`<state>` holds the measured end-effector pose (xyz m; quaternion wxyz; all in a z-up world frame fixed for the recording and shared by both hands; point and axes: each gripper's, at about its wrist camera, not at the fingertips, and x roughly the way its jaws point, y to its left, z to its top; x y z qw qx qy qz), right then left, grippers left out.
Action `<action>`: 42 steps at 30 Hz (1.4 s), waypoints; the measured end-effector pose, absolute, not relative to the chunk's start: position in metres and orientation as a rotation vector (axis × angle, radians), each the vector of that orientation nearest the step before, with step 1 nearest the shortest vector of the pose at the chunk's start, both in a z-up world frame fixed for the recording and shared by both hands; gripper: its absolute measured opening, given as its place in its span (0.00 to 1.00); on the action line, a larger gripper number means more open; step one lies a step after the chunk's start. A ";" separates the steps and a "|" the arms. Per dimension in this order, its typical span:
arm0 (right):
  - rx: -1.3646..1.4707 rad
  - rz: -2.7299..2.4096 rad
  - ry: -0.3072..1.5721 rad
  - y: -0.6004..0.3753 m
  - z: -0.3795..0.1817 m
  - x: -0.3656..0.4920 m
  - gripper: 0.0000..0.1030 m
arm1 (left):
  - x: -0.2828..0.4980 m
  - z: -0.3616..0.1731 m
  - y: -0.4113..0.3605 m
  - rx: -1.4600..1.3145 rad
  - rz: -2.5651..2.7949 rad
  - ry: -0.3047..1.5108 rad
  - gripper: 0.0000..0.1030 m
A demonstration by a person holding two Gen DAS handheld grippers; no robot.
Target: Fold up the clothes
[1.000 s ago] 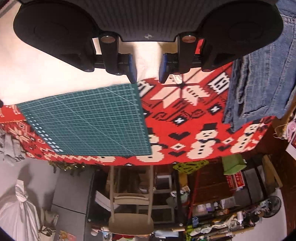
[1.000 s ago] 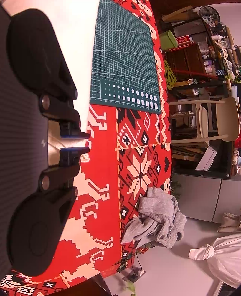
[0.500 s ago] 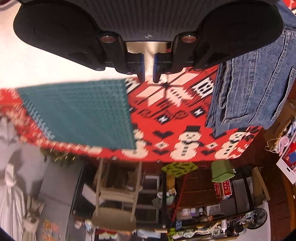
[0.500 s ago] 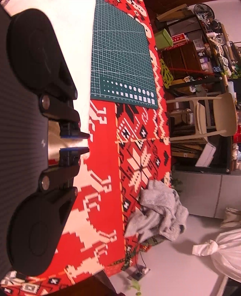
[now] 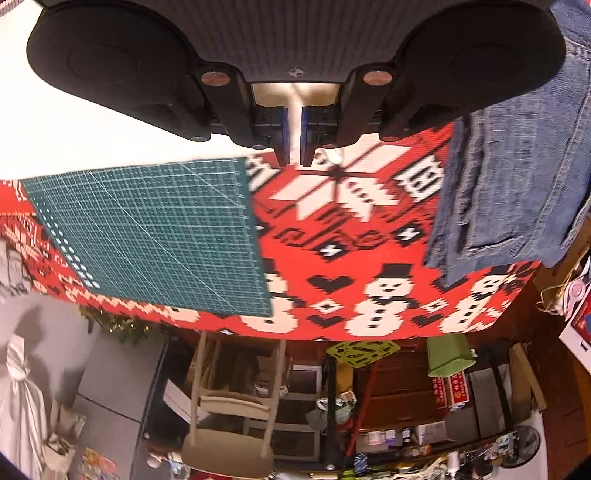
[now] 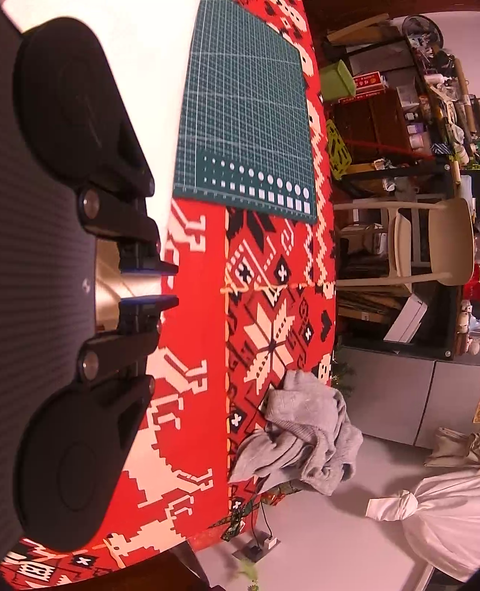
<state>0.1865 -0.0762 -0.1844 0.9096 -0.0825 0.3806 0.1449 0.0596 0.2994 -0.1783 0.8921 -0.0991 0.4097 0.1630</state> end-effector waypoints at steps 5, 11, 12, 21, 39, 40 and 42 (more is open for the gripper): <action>-0.204 0.274 0.770 -0.079 -0.186 0.186 0.10 | 0.053 -0.181 0.318 -0.171 0.423 0.861 0.11; -0.173 0.235 0.777 -0.098 -0.170 0.180 0.13 | 0.026 -0.158 0.329 -0.233 0.428 0.819 0.10; -0.169 0.240 0.773 -0.100 -0.166 0.176 0.13 | 0.021 -0.153 0.325 -0.249 0.415 0.807 0.10; -0.103 0.413 0.776 -0.078 -0.145 0.109 0.19 | -0.005 -0.140 0.239 -0.387 0.045 0.794 0.10; -0.245 0.615 0.788 0.002 -0.183 0.017 0.12 | -0.018 -0.181 0.170 -0.351 -0.035 0.912 0.04; -0.256 0.621 0.787 0.001 -0.182 0.014 0.12 | -0.021 -0.180 0.170 -0.347 -0.036 0.913 0.04; -0.269 0.635 0.779 0.000 -0.178 0.011 0.12 | -0.025 -0.176 0.173 -0.358 -0.028 0.906 0.04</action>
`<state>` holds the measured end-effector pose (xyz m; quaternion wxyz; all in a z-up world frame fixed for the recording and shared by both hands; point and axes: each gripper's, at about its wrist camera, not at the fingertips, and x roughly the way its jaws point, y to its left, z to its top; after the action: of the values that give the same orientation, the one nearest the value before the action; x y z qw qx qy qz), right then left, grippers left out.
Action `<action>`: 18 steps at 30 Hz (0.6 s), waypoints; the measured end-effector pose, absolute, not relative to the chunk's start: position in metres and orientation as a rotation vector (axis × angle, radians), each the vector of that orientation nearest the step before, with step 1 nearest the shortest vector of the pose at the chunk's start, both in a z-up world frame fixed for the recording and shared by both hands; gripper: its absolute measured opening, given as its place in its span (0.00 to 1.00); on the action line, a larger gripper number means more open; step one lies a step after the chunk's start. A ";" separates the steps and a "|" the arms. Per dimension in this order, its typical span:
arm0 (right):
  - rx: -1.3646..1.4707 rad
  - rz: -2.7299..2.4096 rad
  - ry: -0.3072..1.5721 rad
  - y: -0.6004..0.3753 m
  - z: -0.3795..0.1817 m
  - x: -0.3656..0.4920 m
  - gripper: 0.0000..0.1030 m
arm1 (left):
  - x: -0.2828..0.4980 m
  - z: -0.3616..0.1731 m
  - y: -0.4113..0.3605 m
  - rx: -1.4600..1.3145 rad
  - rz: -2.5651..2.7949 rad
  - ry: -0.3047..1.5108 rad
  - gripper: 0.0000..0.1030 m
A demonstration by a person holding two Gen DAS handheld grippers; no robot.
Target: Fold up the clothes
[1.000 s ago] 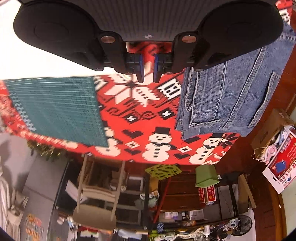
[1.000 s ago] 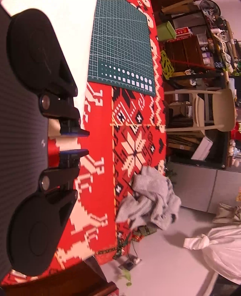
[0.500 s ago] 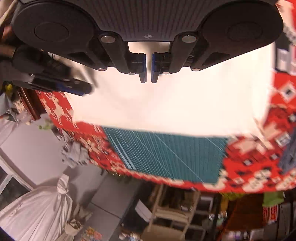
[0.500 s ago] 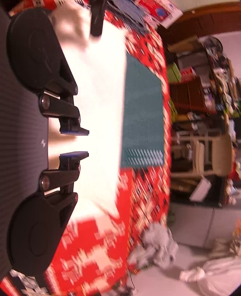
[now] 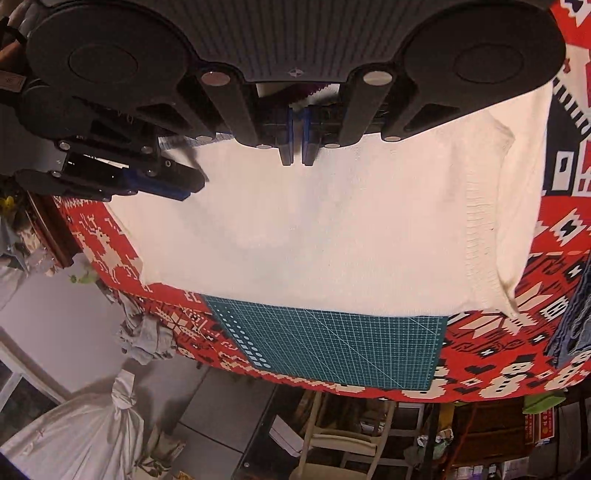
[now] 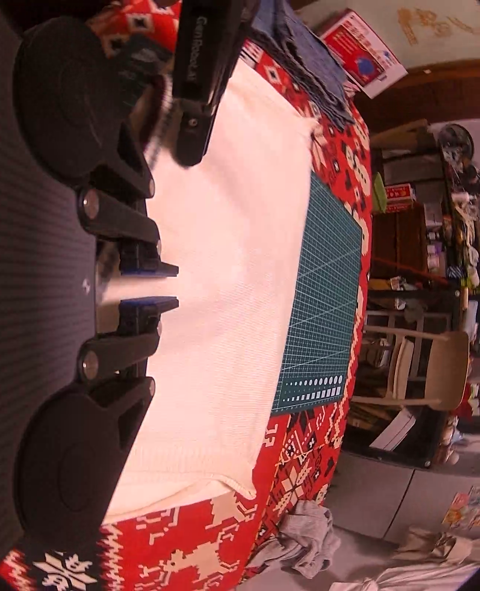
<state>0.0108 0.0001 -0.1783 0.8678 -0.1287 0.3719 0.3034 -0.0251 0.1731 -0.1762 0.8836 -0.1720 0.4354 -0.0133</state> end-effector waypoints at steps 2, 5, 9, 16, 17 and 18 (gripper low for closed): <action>-0.267 0.651 0.756 0.006 -0.172 0.012 0.12 | -0.027 -0.171 0.179 -0.373 -0.013 0.887 0.04; -0.256 0.659 0.726 0.025 -0.166 0.020 0.12 | -0.027 -0.167 0.189 -0.396 0.012 0.874 0.04; -0.225 0.648 0.755 0.049 -0.172 0.035 0.11 | -0.028 -0.170 0.201 -0.417 0.039 0.886 0.04; -0.259 0.645 0.777 0.039 -0.183 0.006 0.10 | -0.041 -0.176 0.206 -0.424 0.029 0.905 0.04; -0.275 0.645 0.775 0.036 -0.183 -0.001 0.10 | -0.043 -0.176 0.206 -0.423 0.025 0.906 0.04; -0.288 0.645 0.774 0.033 -0.183 -0.007 0.10 | -0.045 -0.175 0.206 -0.420 0.026 0.906 0.04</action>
<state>-0.0074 0.0332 -0.1825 0.8658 -0.1377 0.3695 0.3082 -0.0453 0.2056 -0.1755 0.8779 -0.2013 0.4343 0.0123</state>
